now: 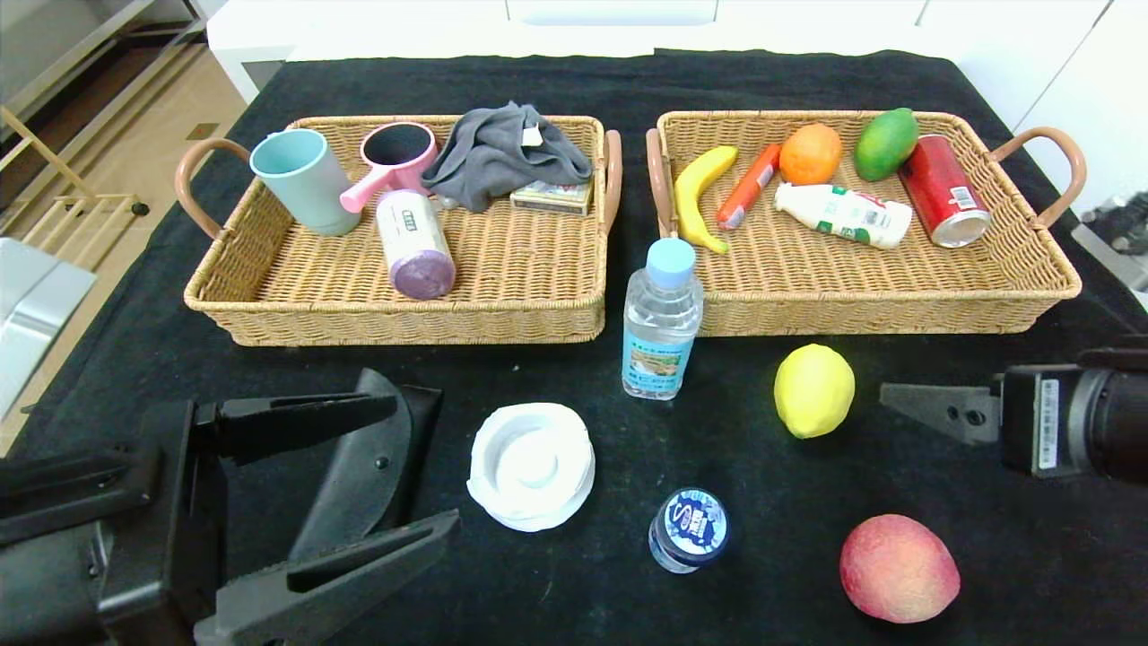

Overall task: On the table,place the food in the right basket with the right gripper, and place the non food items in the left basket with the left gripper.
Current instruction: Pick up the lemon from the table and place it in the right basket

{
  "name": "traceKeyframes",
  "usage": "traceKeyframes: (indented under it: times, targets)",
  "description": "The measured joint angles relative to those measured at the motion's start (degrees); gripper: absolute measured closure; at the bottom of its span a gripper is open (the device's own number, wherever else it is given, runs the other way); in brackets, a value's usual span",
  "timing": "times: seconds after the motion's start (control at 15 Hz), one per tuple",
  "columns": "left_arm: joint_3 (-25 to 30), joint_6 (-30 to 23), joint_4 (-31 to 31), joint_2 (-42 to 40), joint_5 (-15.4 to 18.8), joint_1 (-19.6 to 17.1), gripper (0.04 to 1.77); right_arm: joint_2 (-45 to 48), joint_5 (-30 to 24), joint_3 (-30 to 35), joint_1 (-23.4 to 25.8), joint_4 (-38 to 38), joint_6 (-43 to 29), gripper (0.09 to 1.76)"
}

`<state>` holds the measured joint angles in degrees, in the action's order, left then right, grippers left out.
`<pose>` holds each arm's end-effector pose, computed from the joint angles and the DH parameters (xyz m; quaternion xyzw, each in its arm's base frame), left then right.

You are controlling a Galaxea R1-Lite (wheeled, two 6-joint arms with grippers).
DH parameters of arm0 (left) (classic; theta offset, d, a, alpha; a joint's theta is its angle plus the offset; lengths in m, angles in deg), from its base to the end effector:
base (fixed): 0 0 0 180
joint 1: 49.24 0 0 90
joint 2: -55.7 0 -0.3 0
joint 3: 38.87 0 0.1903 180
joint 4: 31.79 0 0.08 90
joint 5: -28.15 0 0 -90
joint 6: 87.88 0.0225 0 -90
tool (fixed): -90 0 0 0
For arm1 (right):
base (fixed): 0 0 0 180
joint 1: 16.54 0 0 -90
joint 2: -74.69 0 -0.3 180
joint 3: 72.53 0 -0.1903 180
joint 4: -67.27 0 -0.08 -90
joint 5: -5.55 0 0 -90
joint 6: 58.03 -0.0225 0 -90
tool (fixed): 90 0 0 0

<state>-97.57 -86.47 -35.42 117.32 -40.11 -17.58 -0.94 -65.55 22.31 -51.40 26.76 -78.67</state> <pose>0.1213 -0.0846 0.2427 0.0159 0.0514 -0.4493 0.8918 0.1683 0.1084 0.2700 0.0522 0.2583 0.0889 0.9605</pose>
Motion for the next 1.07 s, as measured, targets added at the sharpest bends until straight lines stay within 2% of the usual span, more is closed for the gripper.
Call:
traceKeyframes:
  times: [0.13,0.33,0.67,1.07]
  targets:
    - [0.0,0.02,-0.04,0.09,-0.04,-0.02,0.09,-5.13,1.57,-7.96,-2.12,-7.5,-4.96,0.14]
    - [-0.04,0.16,-0.15,0.15,-0.06,-0.02,0.09,-12.4,4.71,-14.49,-3.67,-10.5,-7.36,0.14]
    - [0.0,0.44,-0.15,-0.11,-0.09,-0.02,0.09,-20.53,8.29,-21.09,-2.29,-10.75,-10.7,0.14]
    - [0.11,0.5,-0.22,-0.4,-0.06,-0.02,0.09,-24.5,8.16,-22.19,0.41,-10.3,-12.7,0.14]
